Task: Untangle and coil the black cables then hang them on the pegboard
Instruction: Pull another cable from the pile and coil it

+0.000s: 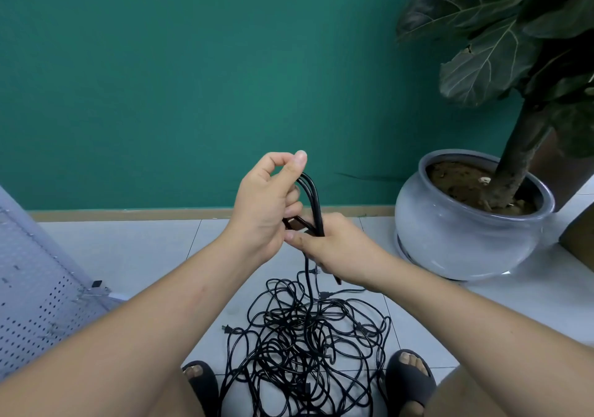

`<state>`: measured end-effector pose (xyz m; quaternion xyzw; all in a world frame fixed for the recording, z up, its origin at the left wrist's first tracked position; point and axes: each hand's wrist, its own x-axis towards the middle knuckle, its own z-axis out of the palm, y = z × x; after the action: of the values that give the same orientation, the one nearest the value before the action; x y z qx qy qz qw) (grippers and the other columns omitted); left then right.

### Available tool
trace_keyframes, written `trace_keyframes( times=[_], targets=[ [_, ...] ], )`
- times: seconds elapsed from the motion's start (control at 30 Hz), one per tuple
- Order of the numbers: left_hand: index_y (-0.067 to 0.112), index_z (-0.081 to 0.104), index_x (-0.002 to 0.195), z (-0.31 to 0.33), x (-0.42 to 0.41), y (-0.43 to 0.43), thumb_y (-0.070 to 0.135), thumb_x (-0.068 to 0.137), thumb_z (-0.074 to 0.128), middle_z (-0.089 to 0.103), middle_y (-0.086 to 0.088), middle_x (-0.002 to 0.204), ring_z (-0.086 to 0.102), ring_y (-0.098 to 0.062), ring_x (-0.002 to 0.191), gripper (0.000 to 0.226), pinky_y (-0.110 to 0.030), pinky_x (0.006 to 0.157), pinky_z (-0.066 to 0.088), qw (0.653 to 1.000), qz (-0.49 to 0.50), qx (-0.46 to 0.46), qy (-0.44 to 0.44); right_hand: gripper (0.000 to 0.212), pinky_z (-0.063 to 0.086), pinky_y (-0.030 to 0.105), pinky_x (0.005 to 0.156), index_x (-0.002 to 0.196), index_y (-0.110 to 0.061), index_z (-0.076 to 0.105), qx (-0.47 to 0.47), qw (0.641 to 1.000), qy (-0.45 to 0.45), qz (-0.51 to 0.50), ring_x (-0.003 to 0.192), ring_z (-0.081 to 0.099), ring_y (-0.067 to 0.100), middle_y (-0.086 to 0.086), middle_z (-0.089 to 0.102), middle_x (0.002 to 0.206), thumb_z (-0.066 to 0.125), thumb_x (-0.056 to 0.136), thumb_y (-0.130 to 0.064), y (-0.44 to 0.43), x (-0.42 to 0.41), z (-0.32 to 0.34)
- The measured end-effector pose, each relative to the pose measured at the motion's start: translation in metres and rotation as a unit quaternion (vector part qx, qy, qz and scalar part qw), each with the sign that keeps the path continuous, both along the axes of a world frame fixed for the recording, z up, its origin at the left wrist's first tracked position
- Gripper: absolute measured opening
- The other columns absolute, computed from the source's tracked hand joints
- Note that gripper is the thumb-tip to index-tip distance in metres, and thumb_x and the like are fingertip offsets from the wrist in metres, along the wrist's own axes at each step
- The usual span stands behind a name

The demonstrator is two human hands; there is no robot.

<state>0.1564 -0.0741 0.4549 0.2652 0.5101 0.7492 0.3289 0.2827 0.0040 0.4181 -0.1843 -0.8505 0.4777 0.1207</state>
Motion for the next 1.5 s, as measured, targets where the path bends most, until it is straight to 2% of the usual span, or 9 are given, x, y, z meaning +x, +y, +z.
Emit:
trace_keyframes(
  times=[0.1,0.27,0.47,0.67,0.83,1.0,1.13,1.33,1.5],
  targets=[
    [0.022,0.054,0.088,0.001,-0.002,0.002,0.028,0.099,0.077,0.018,0.007,0.063,0.014,-0.013,0.050,0.026,-0.023,0.044,0.019,0.999,0.009,-0.007,-0.043,0.035,0.034,0.030,0.059,0.077,-0.026,0.056,-0.023,1.000,-0.012,0.002,0.053,0.037,0.011,-0.014,0.046,0.056,0.061,0.110,-0.037,-0.002,-0.003,0.001],
    [0.021,0.053,0.090,0.004,-0.006,0.005,0.026,0.097,0.079,0.023,0.007,0.062,0.016,-0.011,0.047,0.027,-0.022,0.044,0.021,0.997,0.004,0.013,-0.070,0.033,0.036,0.015,0.057,0.086,-0.021,0.064,0.053,0.998,-0.043,-0.001,0.056,0.054,-0.009,-0.032,0.057,0.058,0.053,0.113,-0.038,-0.004,-0.005,0.010],
    [0.018,0.053,0.098,0.003,-0.007,0.006,0.031,0.100,0.076,0.020,0.005,0.066,0.017,-0.015,0.054,0.026,-0.023,0.049,0.025,1.000,-0.003,0.004,-0.012,0.031,0.039,0.015,0.066,0.086,-0.022,0.054,0.045,0.999,-0.015,-0.017,0.068,0.053,-0.005,-0.012,0.060,0.077,0.052,0.114,-0.037,-0.010,-0.006,0.003],
    [0.015,0.064,0.107,-0.001,-0.014,0.005,0.049,0.104,0.065,0.051,0.002,0.070,0.052,-0.018,0.067,0.034,-0.033,0.072,0.045,0.993,-0.013,-0.040,0.109,0.039,0.057,0.049,0.082,0.082,-0.014,0.052,-0.057,0.998,0.000,0.000,0.064,0.069,0.025,0.008,0.071,0.069,0.050,0.115,-0.034,-0.001,0.000,0.000],
    [0.017,0.067,0.104,-0.010,-0.006,0.004,0.049,0.114,0.040,0.073,-0.004,0.087,0.070,-0.022,0.083,0.043,-0.045,0.091,0.053,0.989,-0.099,-0.094,0.058,0.040,0.056,0.048,0.070,0.078,-0.011,0.055,-0.139,0.982,0.110,-0.067,0.056,0.052,0.025,0.008,0.053,0.061,0.053,0.115,-0.027,0.016,0.003,0.013],
    [0.023,0.071,0.105,-0.044,0.012,0.005,0.020,0.103,0.048,0.081,0.008,0.106,0.074,-0.009,0.103,0.024,-0.043,0.108,0.048,0.923,-0.211,-0.246,0.209,0.037,0.052,0.049,0.070,0.083,-0.010,0.052,-0.153,0.965,0.181,-0.115,0.054,0.045,0.025,0.008,0.048,0.061,0.051,0.114,-0.029,0.031,0.009,0.027],
    [0.014,0.072,0.114,-0.069,0.031,0.008,0.015,0.107,0.046,0.081,0.001,0.115,0.072,-0.008,0.112,0.027,-0.018,0.087,0.049,0.901,-0.252,-0.280,0.216,0.035,0.052,0.042,0.064,0.084,-0.011,0.055,-0.149,0.949,0.226,-0.161,0.051,0.041,0.023,0.005,0.048,0.059,0.053,0.114,-0.029,0.036,0.011,0.034],
    [0.038,0.069,0.122,-0.109,0.045,0.002,0.063,0.107,0.041,0.072,0.017,0.123,0.063,-0.009,0.121,0.040,-0.033,0.112,0.045,0.787,-0.330,-0.370,0.368,0.035,0.043,0.034,0.053,0.083,-0.013,0.057,-0.123,0.917,0.277,-0.258,0.049,0.038,0.021,0.006,0.046,0.059,0.052,0.114,-0.029,0.043,0.009,0.038],
    [0.025,0.068,0.112,-0.098,0.056,-0.006,0.049,0.114,0.039,0.082,0.005,0.090,0.058,-0.018,0.079,0.038,-0.035,0.075,0.045,0.777,-0.391,-0.362,0.336,0.034,0.031,0.033,0.056,0.082,-0.021,0.059,-0.048,0.903,0.281,-0.321,0.053,0.037,0.019,-0.001,0.045,0.061,0.054,0.110,-0.039,0.063,0.013,0.034]
  ],
)
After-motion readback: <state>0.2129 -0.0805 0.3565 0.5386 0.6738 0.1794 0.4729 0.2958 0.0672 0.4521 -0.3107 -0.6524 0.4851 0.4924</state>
